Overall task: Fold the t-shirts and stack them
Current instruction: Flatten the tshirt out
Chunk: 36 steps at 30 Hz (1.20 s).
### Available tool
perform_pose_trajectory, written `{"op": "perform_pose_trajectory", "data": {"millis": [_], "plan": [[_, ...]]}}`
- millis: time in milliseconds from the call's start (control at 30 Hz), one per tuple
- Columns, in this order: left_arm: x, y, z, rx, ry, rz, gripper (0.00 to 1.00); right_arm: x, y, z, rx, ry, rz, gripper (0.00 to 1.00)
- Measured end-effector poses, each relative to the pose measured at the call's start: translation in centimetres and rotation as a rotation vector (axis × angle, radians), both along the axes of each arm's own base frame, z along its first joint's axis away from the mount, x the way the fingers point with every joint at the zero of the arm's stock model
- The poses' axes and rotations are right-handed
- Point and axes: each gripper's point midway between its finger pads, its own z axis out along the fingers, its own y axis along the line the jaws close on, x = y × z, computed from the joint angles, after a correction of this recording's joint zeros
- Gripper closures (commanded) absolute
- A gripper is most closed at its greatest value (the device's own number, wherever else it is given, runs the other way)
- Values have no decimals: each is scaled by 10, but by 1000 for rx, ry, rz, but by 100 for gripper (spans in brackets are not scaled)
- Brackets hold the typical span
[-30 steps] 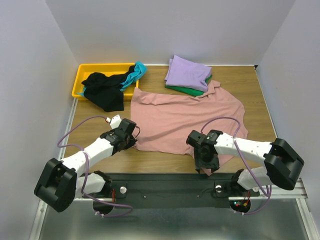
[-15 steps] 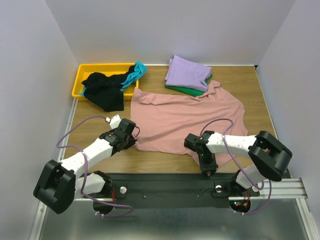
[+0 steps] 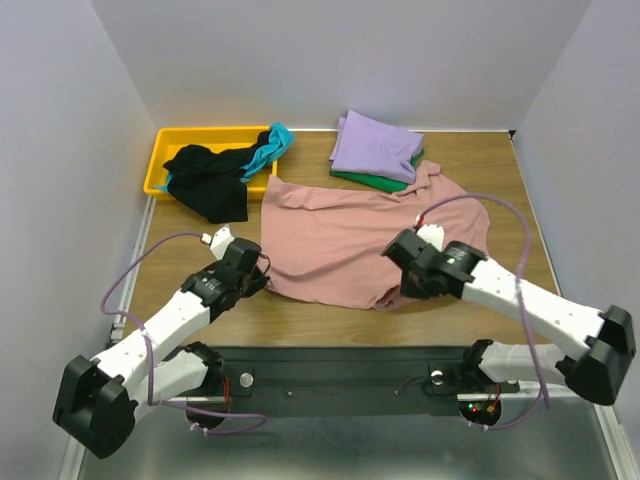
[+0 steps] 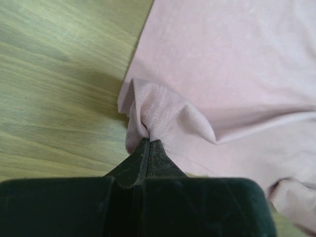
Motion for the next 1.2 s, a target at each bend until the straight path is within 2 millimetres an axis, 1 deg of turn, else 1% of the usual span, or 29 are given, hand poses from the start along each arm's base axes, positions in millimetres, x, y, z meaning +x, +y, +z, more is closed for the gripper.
{"op": "perform_pose_trajectory", "data": {"millis": [67,100,133,167,233,267,300,333,400,433,467,533,567,600,633,667,700,767,800,833,900,1000,1067,1133,1200], "plan": [[2,-1,11,-21,-30,-2,100,21,5,41,64,-146,-33,100],[4,-3,22,-37,-57,-2,100,33,5,70,107,-244,-59,100],[7,-5,33,-51,-82,-3,100,38,3,84,125,-292,-78,100],[10,-6,44,-62,-106,-5,100,46,-2,106,142,-368,-109,100],[20,-10,75,-91,-174,-1,100,58,-10,143,170,-490,-156,100],[26,-12,100,-113,-228,1,100,62,-14,160,178,-540,-175,99],[31,-14,120,-130,-270,3,100,66,-18,177,185,-586,-189,100],[38,-15,150,-152,-337,8,100,70,-22,195,188,-634,-201,100],[45,-14,192,-179,-429,20,100,78,-31,241,196,-741,-224,100],[47,-12,219,-195,-484,28,100,80,-33,259,203,-781,-230,100],[49,-11,239,-205,-528,33,100,84,-38,288,215,-844,-247,100],[49,-6,293,-232,-634,42,100,85,-46,330,230,-925,-260,99],[48,-4,316,-243,-680,43,100,84,-51,357,249,-977,-266,100],[47,-2,331,-245,-708,43,100,83,-55,374,263,-1009,-266,100],[45,1,360,-261,-762,43,100,79,-62,404,276,-1065,-251,100],[42,3,377,-271,-798,44,100,76,-66,424,304,-1104,-254,100],[38,6,396,-282,-836,44,100,71,-70,439,314,-1131,-231,100],[27,11,430,-303,-906,30,100,56,-78,486,387,-1226,-166,100],[23,12,440,-313,-926,20,100,51,-80,499,411,-1254,-146,99],[18,13,450,-320,-949,6,100,40,-82,517,446,-1297,-81,100],[1,15,479,-344,-1011,-40,100,29,-85,537,484,-1354,-31,100],[-20,15,508,-377,-1082,-103,100,3,-94,561,540,-1445,74,100],[-36,18,518,-395,-1117,-141,100,-12,-100,570,568,-1491,124,100],[-48,21,522,-405,-1135,-164,100,-31,-107,580,610,-1542,181,100],[-66,29,527,-424,-1168,-174,100,-40,-108,585,634,-1567,217,100]]}}
